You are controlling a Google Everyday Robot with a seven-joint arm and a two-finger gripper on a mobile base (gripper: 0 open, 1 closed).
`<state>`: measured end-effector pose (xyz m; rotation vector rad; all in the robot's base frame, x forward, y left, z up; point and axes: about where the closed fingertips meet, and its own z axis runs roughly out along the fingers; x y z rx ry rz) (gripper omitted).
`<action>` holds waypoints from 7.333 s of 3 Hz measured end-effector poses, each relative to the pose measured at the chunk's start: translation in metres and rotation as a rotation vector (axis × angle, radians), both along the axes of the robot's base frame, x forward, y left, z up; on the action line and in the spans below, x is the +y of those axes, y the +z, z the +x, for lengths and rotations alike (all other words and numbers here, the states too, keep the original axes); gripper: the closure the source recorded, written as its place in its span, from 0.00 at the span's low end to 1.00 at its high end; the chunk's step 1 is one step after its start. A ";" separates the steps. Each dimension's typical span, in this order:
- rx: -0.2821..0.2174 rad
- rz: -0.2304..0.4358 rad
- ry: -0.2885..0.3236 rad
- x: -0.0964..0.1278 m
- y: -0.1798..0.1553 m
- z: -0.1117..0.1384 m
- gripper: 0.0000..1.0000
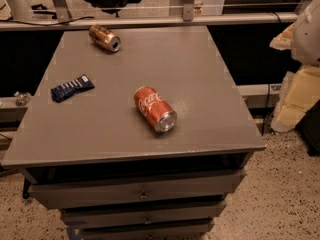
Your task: Place coke can upright
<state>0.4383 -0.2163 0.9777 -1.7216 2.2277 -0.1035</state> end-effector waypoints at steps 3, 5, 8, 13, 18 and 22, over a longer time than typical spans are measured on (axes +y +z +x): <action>-0.001 0.099 -0.089 0.040 -0.026 0.041 0.00; 0.051 0.221 -0.307 0.098 -0.059 0.093 0.00; 0.120 0.296 -0.486 0.190 -0.080 0.116 0.00; 0.131 0.115 -0.593 0.243 -0.138 0.105 0.40; 0.009 0.309 -0.445 0.217 -0.086 0.167 1.00; -0.141 1.050 -0.086 0.197 -0.014 0.208 1.00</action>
Offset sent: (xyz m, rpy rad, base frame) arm 0.0276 0.0280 -0.0235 0.0802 0.0143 -0.0685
